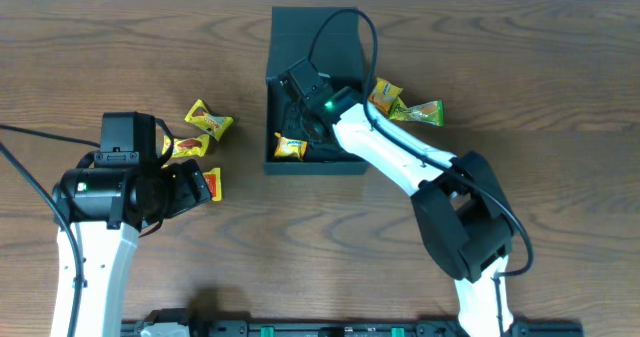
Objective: Pack container
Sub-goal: 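Carry the packet into the black box and release it, then move the right gripper back to the packets right of the box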
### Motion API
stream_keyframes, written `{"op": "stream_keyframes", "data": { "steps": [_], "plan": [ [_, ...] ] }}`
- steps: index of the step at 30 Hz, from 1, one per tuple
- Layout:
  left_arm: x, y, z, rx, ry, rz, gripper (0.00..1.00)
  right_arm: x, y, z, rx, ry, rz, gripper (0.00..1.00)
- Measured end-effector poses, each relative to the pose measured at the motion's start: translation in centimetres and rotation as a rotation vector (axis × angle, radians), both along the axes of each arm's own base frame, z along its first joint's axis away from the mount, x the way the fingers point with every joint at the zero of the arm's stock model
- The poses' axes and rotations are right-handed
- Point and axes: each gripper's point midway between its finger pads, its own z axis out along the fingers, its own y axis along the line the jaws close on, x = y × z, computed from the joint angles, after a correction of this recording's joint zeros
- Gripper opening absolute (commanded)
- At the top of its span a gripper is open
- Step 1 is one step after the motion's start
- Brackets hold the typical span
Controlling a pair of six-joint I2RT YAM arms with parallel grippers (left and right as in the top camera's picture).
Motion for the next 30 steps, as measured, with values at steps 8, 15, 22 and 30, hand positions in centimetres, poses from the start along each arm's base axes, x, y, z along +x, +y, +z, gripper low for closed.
{"op": "stream_keyframes", "data": {
  "steps": [8, 15, 22, 30],
  "plan": [
    [0.0, 0.0, 0.0, 0.0, 0.0, 0.0, 0.95, -0.2, 0.2, -1.0, 0.007, 0.03, 0.002, 0.04],
    [0.0, 0.0, 0.0, 0.0, 0.002, 0.0, 0.95, -0.7, 0.3, -3.1, 0.001, 0.075, 0.011, 0.03],
    [0.0, 0.0, 0.0, 0.0, 0.002, 0.0, 0.95, -1.2, 0.8, -3.0, 0.026, 0.1, 0.028, 0.02],
    [0.0, 0.0, 0.0, 0.0, 0.002, 0.0, 0.95, -1.0, 2.0, -2.5, 0.069, 0.071, 0.101, 0.03]
  ]
}}
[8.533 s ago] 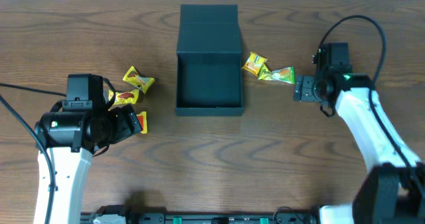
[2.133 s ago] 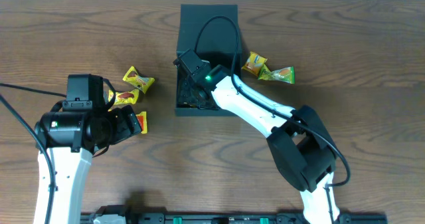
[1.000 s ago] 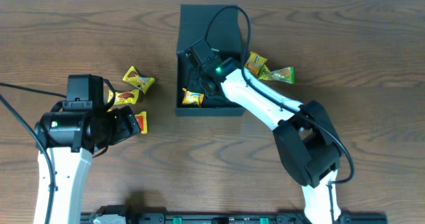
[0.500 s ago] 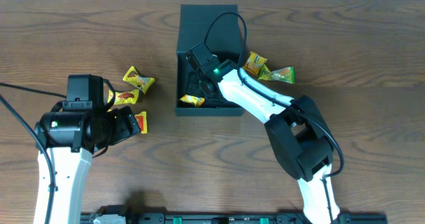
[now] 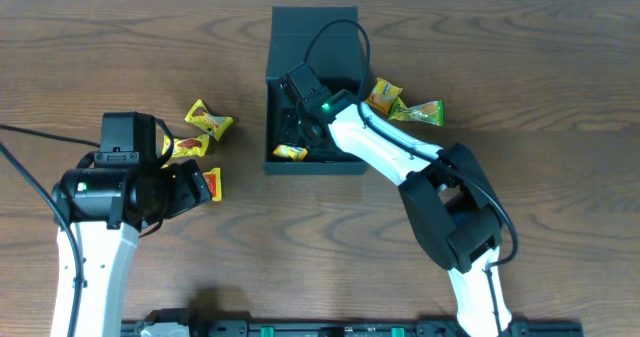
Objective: Pack container
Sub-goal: 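Move the right gripper back to the packets right of the box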
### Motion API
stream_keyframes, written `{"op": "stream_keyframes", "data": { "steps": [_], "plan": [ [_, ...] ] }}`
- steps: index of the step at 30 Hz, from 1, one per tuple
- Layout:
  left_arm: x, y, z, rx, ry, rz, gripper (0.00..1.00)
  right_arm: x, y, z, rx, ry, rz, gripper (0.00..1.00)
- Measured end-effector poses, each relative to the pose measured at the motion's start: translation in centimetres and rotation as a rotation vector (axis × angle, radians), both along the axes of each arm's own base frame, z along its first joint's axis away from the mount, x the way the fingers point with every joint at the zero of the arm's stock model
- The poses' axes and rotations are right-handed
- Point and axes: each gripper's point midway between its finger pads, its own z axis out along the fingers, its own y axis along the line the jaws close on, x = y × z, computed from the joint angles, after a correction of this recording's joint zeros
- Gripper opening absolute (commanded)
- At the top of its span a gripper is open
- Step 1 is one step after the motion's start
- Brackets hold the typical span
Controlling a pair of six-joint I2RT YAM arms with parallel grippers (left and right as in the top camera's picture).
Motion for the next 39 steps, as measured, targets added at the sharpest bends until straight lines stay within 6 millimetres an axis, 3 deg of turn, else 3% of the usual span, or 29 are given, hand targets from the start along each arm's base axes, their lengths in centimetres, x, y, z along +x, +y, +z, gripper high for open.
{"op": "stream_keyframes", "data": {
  "steps": [21, 23, 26, 30, 35, 39],
  "plan": [
    [0.0, 0.0, 0.0, 0.0, 0.0, 0.0, 0.95, -0.6, 1.0, 0.3, 0.026, -0.026, 0.14, 0.07],
    [0.0, 0.0, 0.0, 0.001, 0.0, -0.001, 0.95, -0.6, 0.9, 0.3, 0.012, -0.04, 0.167, 0.11],
    [0.0, 0.3, 0.0, 0.016, 0.001, -0.001, 0.96, -0.4, 0.3, 0.6, -0.039, -0.063, 0.209, 0.24],
    [0.0, 0.7, 0.0, 0.049, 0.001, -0.022, 0.96, 0.0, -0.5, 3.1, -0.109, -0.128, 0.291, 0.4],
    [0.2, 0.9, 0.0, 0.064, 0.001, -0.036, 0.96, 0.2, -1.2, 7.8, -0.148, -0.208, 0.375, 0.5],
    [0.4, 1.0, -0.1, 0.071, -0.004, -0.035, 0.95, 0.2, -3.7, 10.4, -0.243, -0.244, 0.399, 0.54]
  ]
}}
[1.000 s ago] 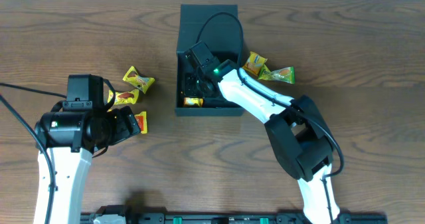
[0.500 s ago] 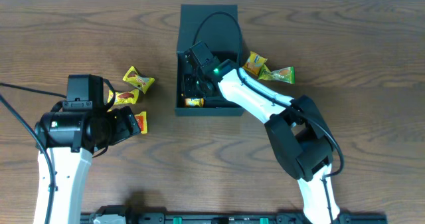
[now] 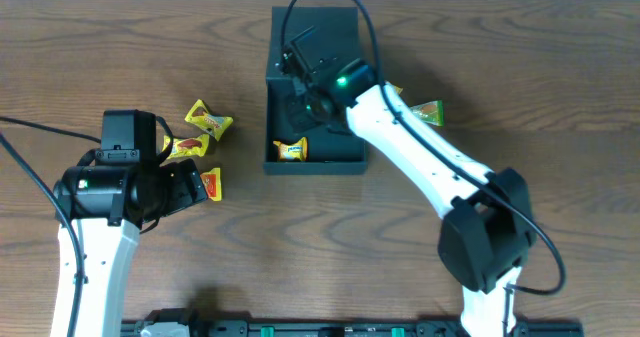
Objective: Pack container
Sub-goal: 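Move the right gripper back to the packets right of the box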
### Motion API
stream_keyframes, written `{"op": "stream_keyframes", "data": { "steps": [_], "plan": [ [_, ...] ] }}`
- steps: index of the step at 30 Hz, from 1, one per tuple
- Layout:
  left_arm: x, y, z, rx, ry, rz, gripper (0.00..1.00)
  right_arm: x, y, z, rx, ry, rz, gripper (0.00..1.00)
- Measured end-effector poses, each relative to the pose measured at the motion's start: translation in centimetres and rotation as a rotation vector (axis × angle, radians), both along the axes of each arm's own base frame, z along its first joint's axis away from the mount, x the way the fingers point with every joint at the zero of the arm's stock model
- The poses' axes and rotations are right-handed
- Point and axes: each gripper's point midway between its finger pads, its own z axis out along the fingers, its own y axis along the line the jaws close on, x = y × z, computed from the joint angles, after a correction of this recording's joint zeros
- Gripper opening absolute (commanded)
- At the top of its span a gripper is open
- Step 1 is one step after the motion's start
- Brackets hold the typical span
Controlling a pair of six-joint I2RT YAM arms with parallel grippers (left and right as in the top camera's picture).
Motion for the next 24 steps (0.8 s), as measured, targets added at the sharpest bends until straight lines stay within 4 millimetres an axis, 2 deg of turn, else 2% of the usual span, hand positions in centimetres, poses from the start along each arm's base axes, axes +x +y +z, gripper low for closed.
{"op": "stream_keyframes", "data": {
  "steps": [4, 9, 11, 16, 19, 24],
  "plan": [
    [0.2, 0.1, 0.0, 0.003, -0.006, 0.001, 0.95, -0.1, -5.7, 0.4, -0.169, 0.014, -0.03, 0.63],
    [0.4, 0.1, 0.1, 0.004, -0.017, 0.001, 0.96, 1.1, -12.6, 0.3, -0.288, 0.053, -0.032, 0.99],
    [0.6, 0.1, 0.2, 0.004, -0.025, 0.001, 0.95, 2.3, -15.1, 0.2, -0.295, 0.054, -0.028, 0.99],
    [0.8, 0.1, 0.2, 0.004, -0.031, 0.001, 0.95, 6.4, -22.9, -0.3, -0.285, 0.015, -0.108, 0.99],
    [0.8, 0.1, 0.2, 0.004, -0.032, 0.001, 0.95, 7.4, -24.9, -1.1, -0.276, 0.009, -0.063, 0.99],
    [0.8, 0.1, 0.2, 0.002, -0.032, 0.006, 0.95, 7.4, -23.7, -4.1, -0.294, 0.032, 0.188, 0.99]
  ]
}}
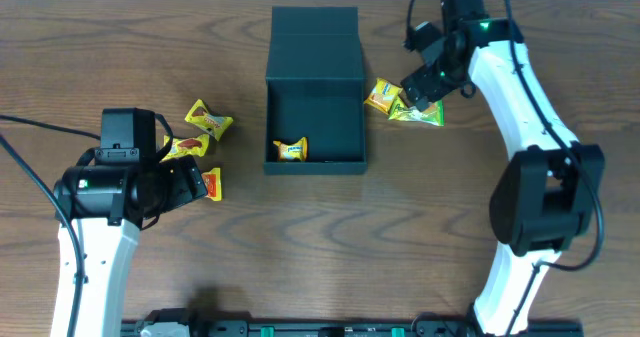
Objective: Pack container
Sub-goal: 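Move the right gripper back to the packets right of the box, then grasp the green-yellow Pandan packet with the right gripper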
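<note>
The black box [315,127] stands open in the middle of the table, its lid folded back. One yellow snack packet [291,150] lies in its front left corner. Just right of the box lie a yellow packet [380,96] and a green packet [422,114]. My right gripper [422,85] hovers over these two, fingers apparently open and holding nothing. On the left lie a yellow packet [208,120], a second one [186,146] and a red-yellow packet [212,183]. My left gripper [188,187] rests beside that last one; its jaws are hard to make out.
The right arm's black cable loops over the far edge of the table. The left arm's body [100,192] covers the left front area. Brown wooden tabletop [320,247] runs along the front.
My right gripper has left the inside of the box and is now outside it, over the yellow and green packets to the right. The packet in the box stayed put. The left arm is unchanged.
At first my right gripper was down in the front of the box beside a yellow packet. A second later it was still there. Then it stood further back in the box, the packet lying free in front. Now it is outside, over the right-hand packets.
</note>
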### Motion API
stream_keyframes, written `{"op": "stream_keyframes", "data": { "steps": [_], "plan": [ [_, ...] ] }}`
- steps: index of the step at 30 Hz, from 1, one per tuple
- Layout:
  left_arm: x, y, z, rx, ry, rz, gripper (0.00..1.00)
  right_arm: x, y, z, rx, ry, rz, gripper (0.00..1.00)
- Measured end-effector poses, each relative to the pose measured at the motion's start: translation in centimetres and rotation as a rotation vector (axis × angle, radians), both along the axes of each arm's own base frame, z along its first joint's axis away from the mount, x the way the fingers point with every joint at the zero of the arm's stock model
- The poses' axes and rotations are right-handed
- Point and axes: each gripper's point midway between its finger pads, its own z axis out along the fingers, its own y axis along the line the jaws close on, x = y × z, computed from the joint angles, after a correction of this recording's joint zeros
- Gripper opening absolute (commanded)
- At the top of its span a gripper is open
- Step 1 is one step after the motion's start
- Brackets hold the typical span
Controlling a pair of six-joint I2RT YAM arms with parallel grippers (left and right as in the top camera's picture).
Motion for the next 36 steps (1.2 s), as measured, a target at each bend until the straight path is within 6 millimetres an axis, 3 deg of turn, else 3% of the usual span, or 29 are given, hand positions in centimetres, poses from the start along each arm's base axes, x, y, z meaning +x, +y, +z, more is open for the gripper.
{"op": "stream_keyframes", "data": {
  "steps": [4, 9, 15, 26, 30, 36],
  "plan": [
    [0.0, 0.0, 0.0, -0.001, 0.001, 0.003, 0.95, 0.2, 0.4, -2.2, -0.011, 0.029, 0.082, 0.95],
    [-0.3, 0.0, -0.1, -0.002, 0.011, 0.003, 0.95, -0.1, 0.3, -4.6, -0.03, 0.077, 0.148, 0.99],
    [-0.3, 0.0, -0.1, -0.002, 0.011, 0.003, 0.96, -0.5, 0.2, -5.3, -0.056, 0.086, 0.268, 0.89],
    [-0.3, 0.0, -0.1, -0.002, 0.011, 0.003, 0.96, -0.8, 0.5, -7.6, -0.056, 0.067, 0.344, 0.82],
    [-0.3, 0.0, -0.1, -0.002, 0.011, 0.003, 0.95, -0.8, 0.5, -7.7, -0.054, 0.064, 0.35, 0.72],
    [-0.3, 0.0, -0.1, -0.002, 0.011, 0.003, 0.96, -0.4, 0.7, -7.7, -0.052, 0.044, 0.353, 0.66]
  ]
}}
